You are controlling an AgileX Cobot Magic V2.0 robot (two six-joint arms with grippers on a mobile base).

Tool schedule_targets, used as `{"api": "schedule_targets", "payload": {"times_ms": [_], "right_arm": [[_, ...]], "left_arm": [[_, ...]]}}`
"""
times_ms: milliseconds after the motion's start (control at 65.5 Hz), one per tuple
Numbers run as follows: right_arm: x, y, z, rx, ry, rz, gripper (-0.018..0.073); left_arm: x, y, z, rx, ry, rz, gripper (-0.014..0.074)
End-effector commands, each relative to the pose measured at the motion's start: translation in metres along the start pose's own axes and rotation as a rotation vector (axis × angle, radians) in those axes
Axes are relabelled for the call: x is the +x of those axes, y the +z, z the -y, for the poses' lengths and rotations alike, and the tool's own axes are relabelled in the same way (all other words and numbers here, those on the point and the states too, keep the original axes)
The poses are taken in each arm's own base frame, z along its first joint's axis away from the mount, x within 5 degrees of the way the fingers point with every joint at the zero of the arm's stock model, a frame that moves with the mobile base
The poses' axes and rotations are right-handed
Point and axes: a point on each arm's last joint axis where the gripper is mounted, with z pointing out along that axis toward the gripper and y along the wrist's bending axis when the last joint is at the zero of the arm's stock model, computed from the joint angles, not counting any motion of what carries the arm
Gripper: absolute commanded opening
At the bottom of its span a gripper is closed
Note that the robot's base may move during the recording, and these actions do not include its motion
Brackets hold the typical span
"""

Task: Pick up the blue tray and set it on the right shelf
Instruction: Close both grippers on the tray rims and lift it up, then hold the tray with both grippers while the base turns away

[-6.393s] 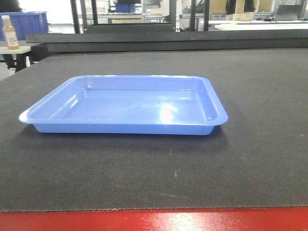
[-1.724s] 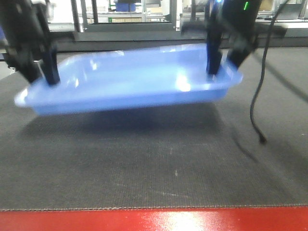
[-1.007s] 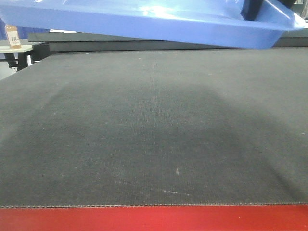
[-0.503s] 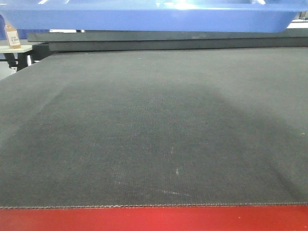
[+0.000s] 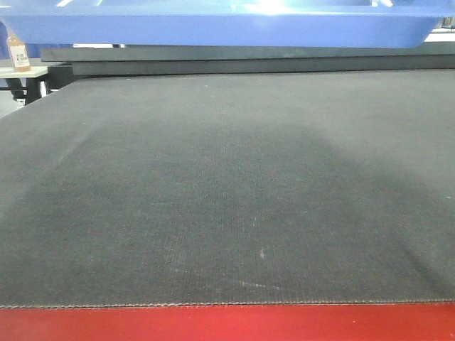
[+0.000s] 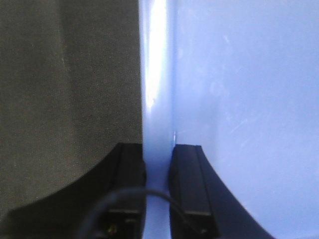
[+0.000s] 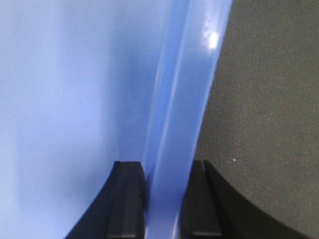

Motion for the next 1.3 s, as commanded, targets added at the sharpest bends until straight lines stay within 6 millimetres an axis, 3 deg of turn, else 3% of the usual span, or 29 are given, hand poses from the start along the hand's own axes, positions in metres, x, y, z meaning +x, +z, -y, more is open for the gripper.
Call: {"api": "schedule_targets", "payload": {"times_ms": [0, 1282], "right_arm": [[-0.0066, -0.0223, 0.0028, 0.003, -0.042, 0.112, 0.0057], [-0.0068, -0.0219, 0.0027, 0.003, -0.042, 0.112, 0.0057]], "left_arm": [[0.009, -0.026, 0.0025, 0.003, 0.024, -0.009, -0.0048], [0.0094, -0.0261, 0.0043, 0.023, 0.019, -0.013, -0.0048]]}}
